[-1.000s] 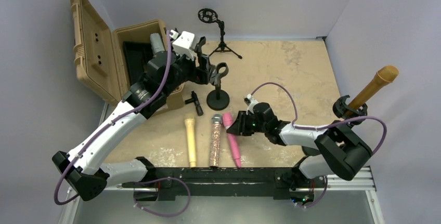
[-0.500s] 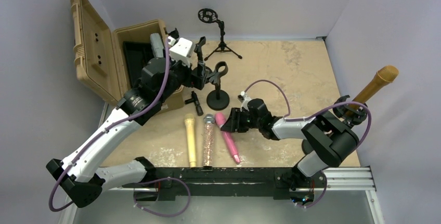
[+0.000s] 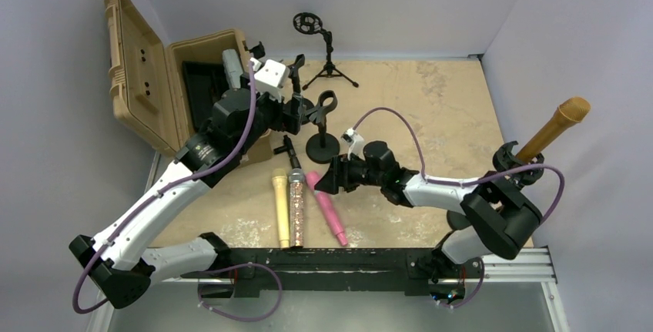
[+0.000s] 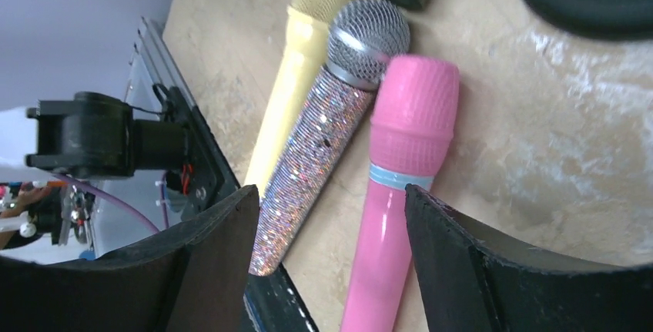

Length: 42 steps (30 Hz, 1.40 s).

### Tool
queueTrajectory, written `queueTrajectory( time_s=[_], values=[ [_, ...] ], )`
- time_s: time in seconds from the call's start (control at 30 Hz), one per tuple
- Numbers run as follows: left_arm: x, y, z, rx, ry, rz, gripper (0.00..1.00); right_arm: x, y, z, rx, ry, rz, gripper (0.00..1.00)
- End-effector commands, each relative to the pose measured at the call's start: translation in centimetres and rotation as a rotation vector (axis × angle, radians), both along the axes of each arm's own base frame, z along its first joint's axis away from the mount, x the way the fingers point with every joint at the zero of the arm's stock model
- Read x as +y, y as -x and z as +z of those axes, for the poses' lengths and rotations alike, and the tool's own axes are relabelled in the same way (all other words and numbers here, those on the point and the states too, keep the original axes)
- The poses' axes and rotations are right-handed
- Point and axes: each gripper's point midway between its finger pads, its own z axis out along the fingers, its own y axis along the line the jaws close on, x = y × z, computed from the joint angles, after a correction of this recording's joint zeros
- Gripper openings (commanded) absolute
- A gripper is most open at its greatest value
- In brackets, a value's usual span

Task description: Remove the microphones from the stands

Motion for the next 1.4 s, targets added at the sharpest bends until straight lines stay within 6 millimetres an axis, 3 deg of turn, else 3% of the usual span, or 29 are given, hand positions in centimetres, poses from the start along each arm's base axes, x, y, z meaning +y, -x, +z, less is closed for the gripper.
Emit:
queueTrajectory(
  time_s=[0.0, 0.23, 0.4, 0.6, 0.73, 0.87, 0.97, 1.13, 1.37],
  values=[
    [0.8, -0.1, 2.0, -0.081, 0.022, 0.034, 0.88, 0.4, -3.2, 5.2, -0.168, -0.032, -0.087, 0.69],
    [1.3, 0.1, 2.3, -0.113, 0.017, 0.051, 0.9, -1.5, -7.0, 10.4, -0.294, -0.028, -0.3, 0.76],
    [1.7, 0.2, 2.6, -0.124, 0.017, 0.067, 0.92, -4.1, -9.7, 14.6, -0.385, -0.021, -0.487, 0.82],
    [1.8, 0.4, 3.0, -0.135, 0.028, 0.064, 0.94, -8.9, -12.0, 23.0, -0.549, -0.09, -0.767, 0.9],
    [2.0, 0.4, 3.0, -0.139, 0.024, 0.072, 0.94, -12.6, -12.6, 28.8, -0.655, -0.14, -0.933, 0.96],
    [2.0, 0.5, 3.1, -0.141, 0.039, 0.072, 0.95, -15.9, -12.5, 32.6, -0.718, -0.144, -1.076, 0.99],
    [1.9, 0.7, 3.3, -0.138, 0.056, 0.068, 0.95, -18.3, -12.5, 33.8, -0.732, -0.123, -1.189, 0.99],
    [1.3, 1.4, 3.9, -0.111, 0.104, 0.032, 0.95, -21.6, -14.0, 33.7, -0.64, -0.041, -1.39, 0.99],
    [0.2, 3.2, 5.3, -0.093, 0.218, -0.054, 0.95, -26.3, -13.6, 34.0, -0.512, 0.024, -1.612, 0.98]
  ],
)
